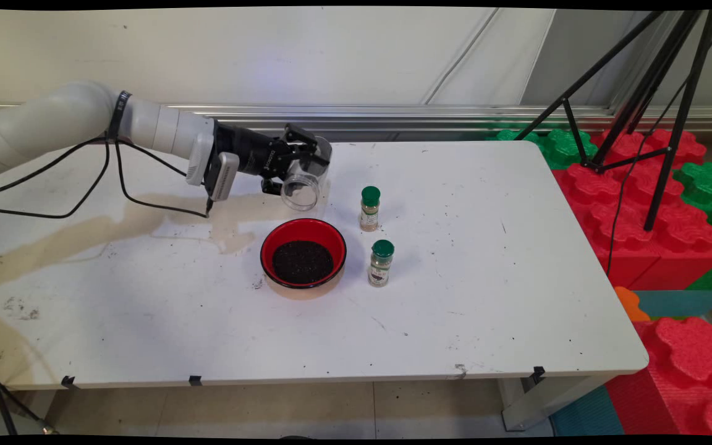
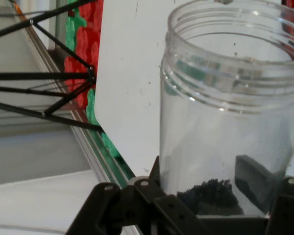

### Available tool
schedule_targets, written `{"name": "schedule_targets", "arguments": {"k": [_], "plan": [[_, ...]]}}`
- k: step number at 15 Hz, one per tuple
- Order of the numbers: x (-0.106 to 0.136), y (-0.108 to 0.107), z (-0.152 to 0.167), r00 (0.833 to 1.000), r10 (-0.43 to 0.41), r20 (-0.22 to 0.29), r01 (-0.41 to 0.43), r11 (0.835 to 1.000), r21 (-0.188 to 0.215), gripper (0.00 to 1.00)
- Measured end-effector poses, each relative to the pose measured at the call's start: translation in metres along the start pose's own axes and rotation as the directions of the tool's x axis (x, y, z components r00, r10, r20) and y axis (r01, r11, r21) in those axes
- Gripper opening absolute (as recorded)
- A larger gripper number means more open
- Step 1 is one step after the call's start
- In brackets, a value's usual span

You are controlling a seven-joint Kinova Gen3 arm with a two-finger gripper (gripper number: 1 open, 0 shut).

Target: Pour the black seasoning powder in the red bowl

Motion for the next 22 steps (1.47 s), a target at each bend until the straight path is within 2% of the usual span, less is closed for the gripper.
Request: {"name": "schedule_targets", "arguments": {"k": [5, 12, 22], "plan": [[0.006, -0.003, 0.0, 0.996, 0.088, -0.001, -0.088, 0.996, -0.004, 0.0], [0.014, -0.003, -0.002, 0.98, 0.201, 0.018, -0.2, 0.98, -0.011, 0.0], [0.022, -0.003, 0.0, 0.934, 0.352, 0.05, -0.353, 0.936, -0.002, 0.0]]}}
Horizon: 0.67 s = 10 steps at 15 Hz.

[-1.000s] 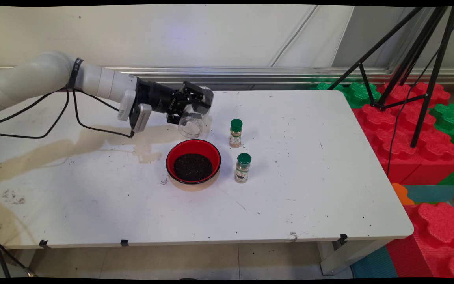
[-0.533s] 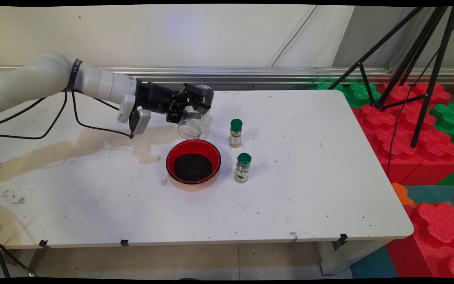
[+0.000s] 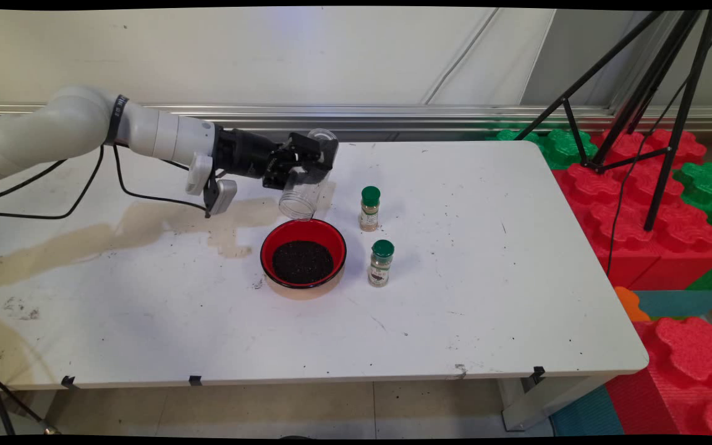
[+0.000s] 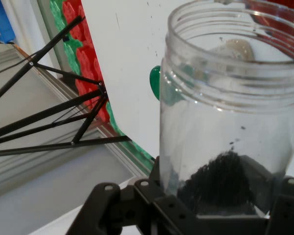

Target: Pour the black seasoning powder in the red bowl

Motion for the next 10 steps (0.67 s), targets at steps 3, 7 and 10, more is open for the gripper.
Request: {"name": "schedule_targets", "arguments": {"k": [3, 7, 10], "plan": [[0.001, -0.0022, -0.0004, 0.999, 0.043, 0.012, -0.044, 0.999, 0.011, 0.0], [0.002, -0.0054, -0.0015, 0.996, 0.088, 0.026, -0.089, 0.996, 0.025, 0.0], [0.0034, -0.0073, -0.003, 0.992, 0.118, 0.035, -0.12, 0.992, 0.034, 0.0]]}}
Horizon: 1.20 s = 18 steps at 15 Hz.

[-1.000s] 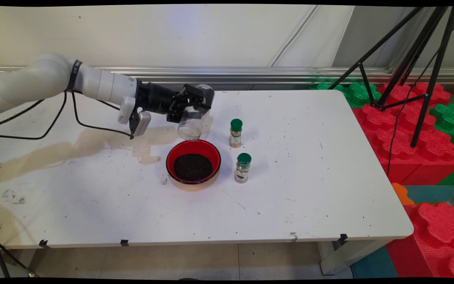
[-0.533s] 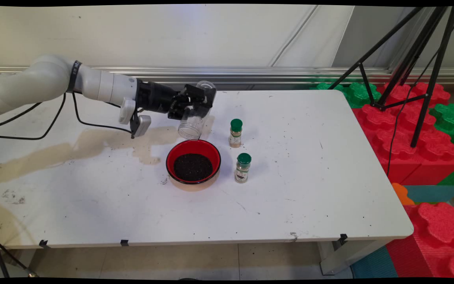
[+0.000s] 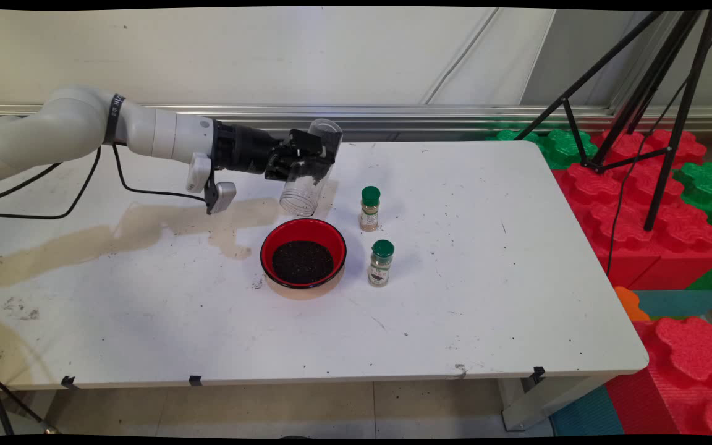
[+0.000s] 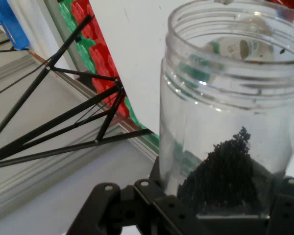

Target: Pour the black seasoning powder in the red bowl

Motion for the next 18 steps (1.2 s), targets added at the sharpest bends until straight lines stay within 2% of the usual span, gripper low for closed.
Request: {"name": "schedule_targets", "arguments": {"k": [9, 18], "plan": [[0.007, -0.007, -0.008, 0.994, 0.102, 0.024, -0.103, 0.994, 0.034, 0.0], [0.014, -0.004, -0.013, 0.984, 0.174, 0.031, -0.175, 0.984, 0.042, 0.0]]}}
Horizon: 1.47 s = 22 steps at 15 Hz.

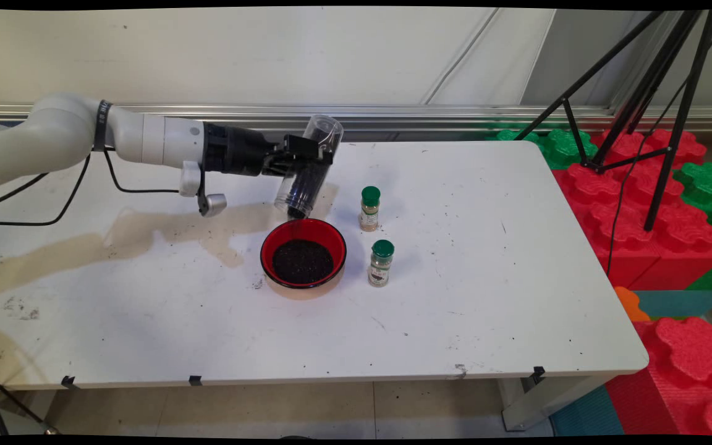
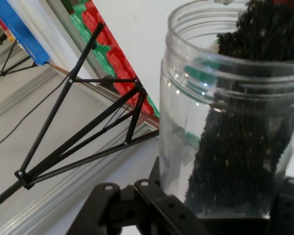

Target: Pour the black seasoning powder in the red bowl

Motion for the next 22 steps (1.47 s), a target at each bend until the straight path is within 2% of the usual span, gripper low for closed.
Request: {"name": "schedule_targets", "arguments": {"k": [22], "plan": [[0.0088, 0.0068, -0.0024, 0.993, 0.118, 0.007, -0.118, 0.993, 0.006, 0.0]]}}
